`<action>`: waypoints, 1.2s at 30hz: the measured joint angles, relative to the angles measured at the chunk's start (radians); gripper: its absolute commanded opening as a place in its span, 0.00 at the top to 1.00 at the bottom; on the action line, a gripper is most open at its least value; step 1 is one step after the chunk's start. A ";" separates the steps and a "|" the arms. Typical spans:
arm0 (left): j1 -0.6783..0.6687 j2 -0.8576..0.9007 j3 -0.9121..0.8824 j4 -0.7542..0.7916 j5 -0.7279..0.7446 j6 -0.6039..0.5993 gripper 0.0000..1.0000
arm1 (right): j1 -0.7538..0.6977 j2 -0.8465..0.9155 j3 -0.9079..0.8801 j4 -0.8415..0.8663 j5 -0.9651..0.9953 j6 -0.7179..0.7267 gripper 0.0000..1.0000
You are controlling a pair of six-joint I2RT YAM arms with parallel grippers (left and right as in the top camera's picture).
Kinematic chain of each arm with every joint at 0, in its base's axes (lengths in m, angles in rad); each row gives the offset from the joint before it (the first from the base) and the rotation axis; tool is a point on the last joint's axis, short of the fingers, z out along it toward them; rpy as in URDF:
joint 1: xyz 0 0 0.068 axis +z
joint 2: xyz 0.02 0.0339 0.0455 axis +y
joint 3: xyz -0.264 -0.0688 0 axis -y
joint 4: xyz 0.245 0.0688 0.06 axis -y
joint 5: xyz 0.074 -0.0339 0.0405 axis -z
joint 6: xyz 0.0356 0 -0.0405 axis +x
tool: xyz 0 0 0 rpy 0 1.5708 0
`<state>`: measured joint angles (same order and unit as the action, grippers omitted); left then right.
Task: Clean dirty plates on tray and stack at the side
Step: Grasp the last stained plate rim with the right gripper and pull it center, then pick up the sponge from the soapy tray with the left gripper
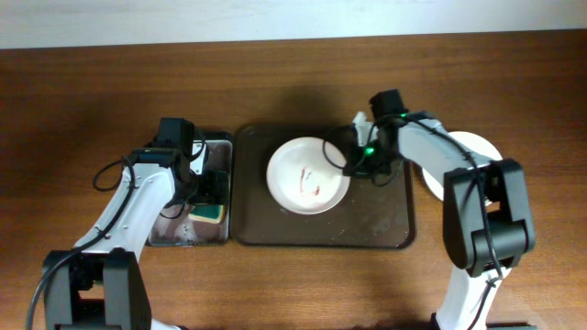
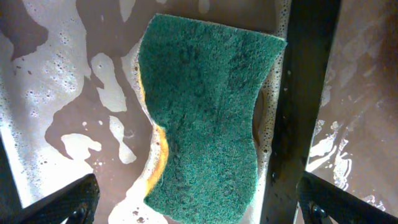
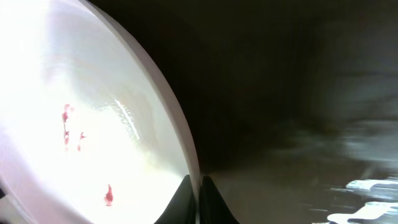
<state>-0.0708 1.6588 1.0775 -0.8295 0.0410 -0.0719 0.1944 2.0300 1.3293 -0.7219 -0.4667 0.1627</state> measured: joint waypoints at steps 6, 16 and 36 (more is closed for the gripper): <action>0.000 0.000 0.000 0.000 0.000 0.000 0.01 | 0.053 0.000 0.000 0.024 0.011 0.026 0.84; 0.000 0.001 0.000 0.058 0.000 0.000 0.02 | 0.053 0.006 0.000 0.038 0.051 0.051 0.96; 0.008 0.146 0.095 -0.013 0.015 -0.039 1.00 | 0.053 0.006 0.000 0.038 0.055 0.051 0.96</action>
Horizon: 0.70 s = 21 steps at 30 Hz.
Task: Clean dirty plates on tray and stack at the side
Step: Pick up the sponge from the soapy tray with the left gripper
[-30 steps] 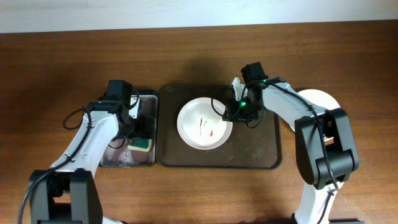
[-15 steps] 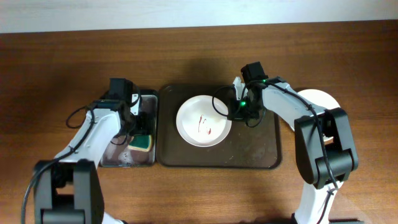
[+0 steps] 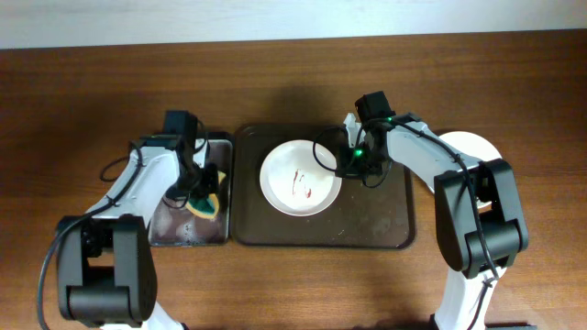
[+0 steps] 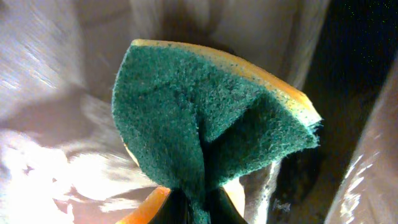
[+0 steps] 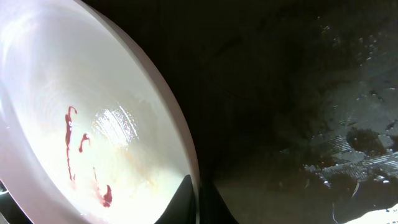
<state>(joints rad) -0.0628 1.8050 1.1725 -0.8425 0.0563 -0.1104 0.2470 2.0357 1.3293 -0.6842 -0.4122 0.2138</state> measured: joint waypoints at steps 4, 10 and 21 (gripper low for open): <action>0.014 -0.127 0.035 0.004 -0.017 0.000 1.00 | 0.000 0.000 0.000 0.000 0.000 0.001 0.96; 0.014 -0.340 0.037 0.000 -0.110 -0.016 1.00 | 0.000 0.000 0.000 0.000 0.001 0.002 0.96; -0.164 -0.433 0.037 0.002 -0.508 -0.071 1.00 | 0.000 0.000 0.000 0.000 0.002 0.004 0.96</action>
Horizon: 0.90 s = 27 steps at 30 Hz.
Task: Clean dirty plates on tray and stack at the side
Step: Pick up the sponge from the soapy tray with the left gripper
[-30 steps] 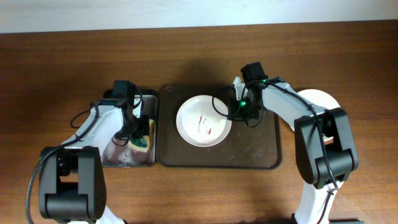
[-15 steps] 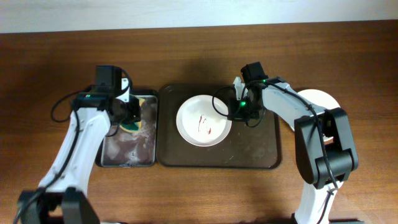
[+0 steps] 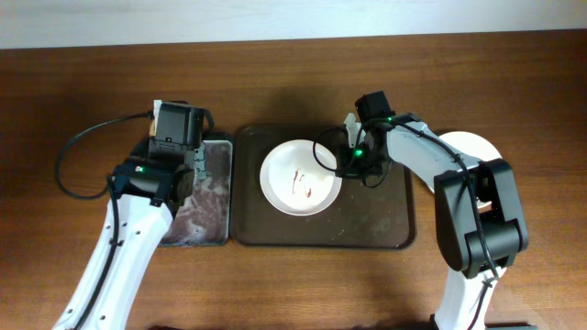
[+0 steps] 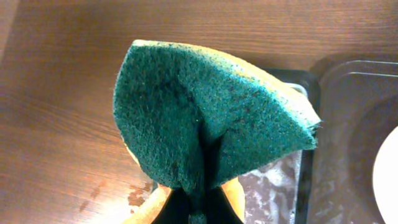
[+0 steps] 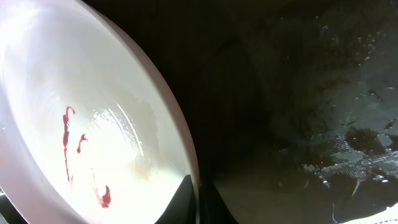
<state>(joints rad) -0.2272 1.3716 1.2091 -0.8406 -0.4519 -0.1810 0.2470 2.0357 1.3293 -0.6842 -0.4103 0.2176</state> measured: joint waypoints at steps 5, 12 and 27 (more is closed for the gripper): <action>0.000 0.000 0.000 0.000 -0.021 0.000 1.00 | 0.000 0.000 0.000 0.000 0.000 0.000 0.96; 0.000 0.000 0.000 0.000 -0.024 0.000 1.00 | 0.000 0.000 0.000 0.000 0.001 0.003 0.96; 0.035 0.339 0.001 -0.033 0.343 0.018 1.00 | 0.000 0.000 0.000 -0.001 0.001 0.007 0.96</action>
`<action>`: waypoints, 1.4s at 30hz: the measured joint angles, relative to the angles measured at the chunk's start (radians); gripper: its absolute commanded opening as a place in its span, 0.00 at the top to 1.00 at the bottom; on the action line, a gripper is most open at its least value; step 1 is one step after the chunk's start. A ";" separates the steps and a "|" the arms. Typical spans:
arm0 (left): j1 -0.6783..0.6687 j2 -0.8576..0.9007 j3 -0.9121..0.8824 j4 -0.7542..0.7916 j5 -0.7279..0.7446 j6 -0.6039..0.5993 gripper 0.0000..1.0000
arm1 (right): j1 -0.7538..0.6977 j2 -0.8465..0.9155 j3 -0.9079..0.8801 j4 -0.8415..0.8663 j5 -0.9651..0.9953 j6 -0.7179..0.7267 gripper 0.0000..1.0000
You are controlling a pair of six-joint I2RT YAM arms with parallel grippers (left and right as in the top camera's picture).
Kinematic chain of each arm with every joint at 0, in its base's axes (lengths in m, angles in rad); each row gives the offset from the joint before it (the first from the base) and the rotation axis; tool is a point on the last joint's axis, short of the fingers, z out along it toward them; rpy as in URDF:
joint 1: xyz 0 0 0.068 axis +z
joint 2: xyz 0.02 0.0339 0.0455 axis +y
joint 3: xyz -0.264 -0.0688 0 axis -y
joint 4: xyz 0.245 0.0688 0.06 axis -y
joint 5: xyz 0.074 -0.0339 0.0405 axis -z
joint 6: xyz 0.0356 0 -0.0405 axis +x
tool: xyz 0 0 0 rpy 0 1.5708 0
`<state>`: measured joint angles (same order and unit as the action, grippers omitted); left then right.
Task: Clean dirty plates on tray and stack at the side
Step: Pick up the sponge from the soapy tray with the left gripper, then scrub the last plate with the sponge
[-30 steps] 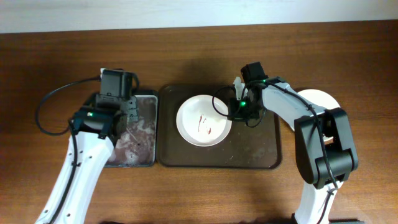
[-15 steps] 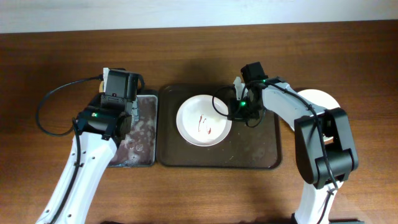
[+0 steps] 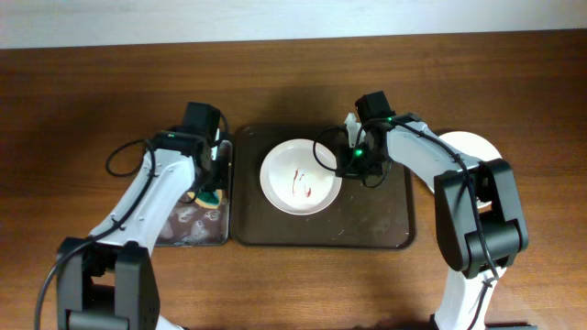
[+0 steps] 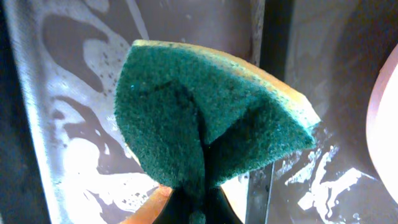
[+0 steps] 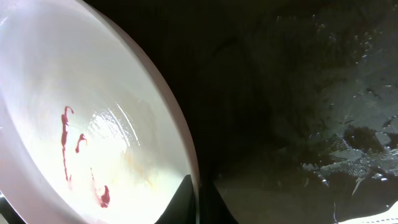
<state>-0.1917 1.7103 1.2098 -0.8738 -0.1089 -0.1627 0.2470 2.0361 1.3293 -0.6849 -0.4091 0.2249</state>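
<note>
A white plate [image 3: 300, 176] with red smears [image 5: 65, 134] lies on the dark brown tray [image 3: 321, 229]. My right gripper [image 3: 349, 163] is shut on the plate's right rim [image 5: 186, 155]. My left gripper [image 3: 209, 188] is shut on a green and yellow sponge [image 4: 205, 118], folded between its fingers, low over the right edge of the soapy metal pan [image 3: 188, 229]. In the left wrist view the pan's wall [image 4: 261, 74] and a sliver of the plate [image 4: 382, 112] show to the right. Another white plate [image 3: 470, 147] rests on the table at the right.
Foamy water [image 4: 74, 155] covers the pan's floor. The brown tray's right half [image 3: 376, 215] is wet and speckled. Bare wooden table [image 3: 92, 82] surrounds the pan and tray.
My left gripper, still holding the sponge, has moved from high over the pan's far left corner to low over the pan's right edge, beside the tray. The right gripper and plate have stayed put.
The sponge first lay flat in the soapy pan between my open left fingers, while the right gripper held the plate's rim. Then the left was shut on the folded sponge and the plate sat slightly further left. The sponge was raised, and now hangs near the tray.
</note>
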 measured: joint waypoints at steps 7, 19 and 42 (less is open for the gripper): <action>0.093 -0.024 0.000 0.023 0.330 0.103 1.00 | 0.000 0.000 0.000 -0.003 0.000 0.001 0.96; -0.204 0.120 0.000 0.395 0.573 -0.350 1.00 | 0.000 0.000 0.000 -0.013 0.000 0.003 0.96; -0.225 0.240 0.049 0.284 0.278 -0.404 1.00 | 0.003 0.002 0.000 -0.016 -0.004 0.006 0.96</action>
<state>-0.4164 1.9499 1.2591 -0.5896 0.1692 -0.5667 0.2504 2.0377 1.3293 -0.7010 -0.4129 0.2314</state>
